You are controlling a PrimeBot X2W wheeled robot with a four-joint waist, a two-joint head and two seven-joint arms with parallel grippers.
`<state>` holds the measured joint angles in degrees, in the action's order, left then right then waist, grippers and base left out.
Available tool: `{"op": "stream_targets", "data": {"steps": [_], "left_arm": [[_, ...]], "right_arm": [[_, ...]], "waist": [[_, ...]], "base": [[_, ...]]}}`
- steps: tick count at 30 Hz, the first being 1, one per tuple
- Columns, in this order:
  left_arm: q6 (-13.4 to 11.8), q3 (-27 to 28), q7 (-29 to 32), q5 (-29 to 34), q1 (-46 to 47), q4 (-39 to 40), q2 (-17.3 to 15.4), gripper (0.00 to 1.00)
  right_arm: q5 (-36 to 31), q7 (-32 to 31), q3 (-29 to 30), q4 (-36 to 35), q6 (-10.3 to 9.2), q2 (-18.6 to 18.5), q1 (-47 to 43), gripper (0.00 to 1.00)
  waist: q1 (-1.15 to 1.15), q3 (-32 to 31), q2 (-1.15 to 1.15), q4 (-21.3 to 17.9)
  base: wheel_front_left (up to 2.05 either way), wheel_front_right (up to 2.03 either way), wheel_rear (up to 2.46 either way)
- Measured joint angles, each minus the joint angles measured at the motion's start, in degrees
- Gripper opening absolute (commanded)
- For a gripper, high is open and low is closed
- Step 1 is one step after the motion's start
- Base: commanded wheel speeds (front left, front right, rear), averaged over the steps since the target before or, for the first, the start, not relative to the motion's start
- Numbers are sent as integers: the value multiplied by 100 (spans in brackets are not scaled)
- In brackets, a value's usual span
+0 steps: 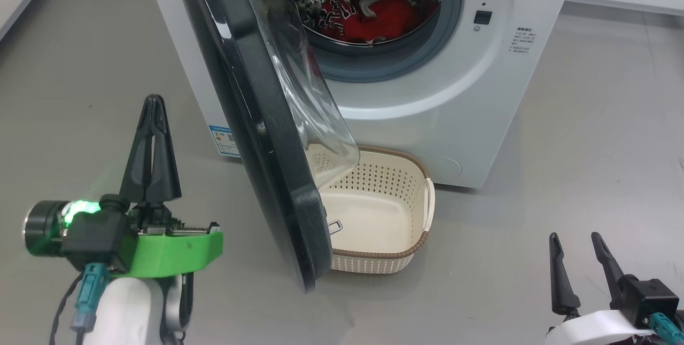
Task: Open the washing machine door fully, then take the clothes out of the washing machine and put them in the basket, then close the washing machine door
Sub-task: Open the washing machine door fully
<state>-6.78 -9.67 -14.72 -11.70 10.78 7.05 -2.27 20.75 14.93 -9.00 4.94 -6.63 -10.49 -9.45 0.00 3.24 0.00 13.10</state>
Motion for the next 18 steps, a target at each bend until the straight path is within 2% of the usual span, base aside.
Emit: {"op": "stream_targets", "data": {"steps": [7, 11, 14, 18], "left_arm": [[0, -549, -5, 10, 218, 816, -2, 0], [-1, -1082, -7, -156, 241, 1238, -7, 0], [5, -1594, -5, -437, 236, 1408, -5, 0], [36, -1985, 145, -492, 162, 1414, -12, 0]], "right_arm": [[-24, 0, 0, 21, 11, 4, 0, 100], [-24, 0, -36, 77, 68, 57, 1, 100], [-24, 0, -25, 85, 67, 71, -1, 100], [-25, 0, -27, 94, 68, 89, -1, 100]], "waist": [[0, -44, 0, 3], [0, -99, 0, -36], [0, -137, 0, -66], [0, -160, 0, -93]], "base": [[0, 0, 0], [0, 0, 0], [0, 0, 0], [0, 0, 0]]}}
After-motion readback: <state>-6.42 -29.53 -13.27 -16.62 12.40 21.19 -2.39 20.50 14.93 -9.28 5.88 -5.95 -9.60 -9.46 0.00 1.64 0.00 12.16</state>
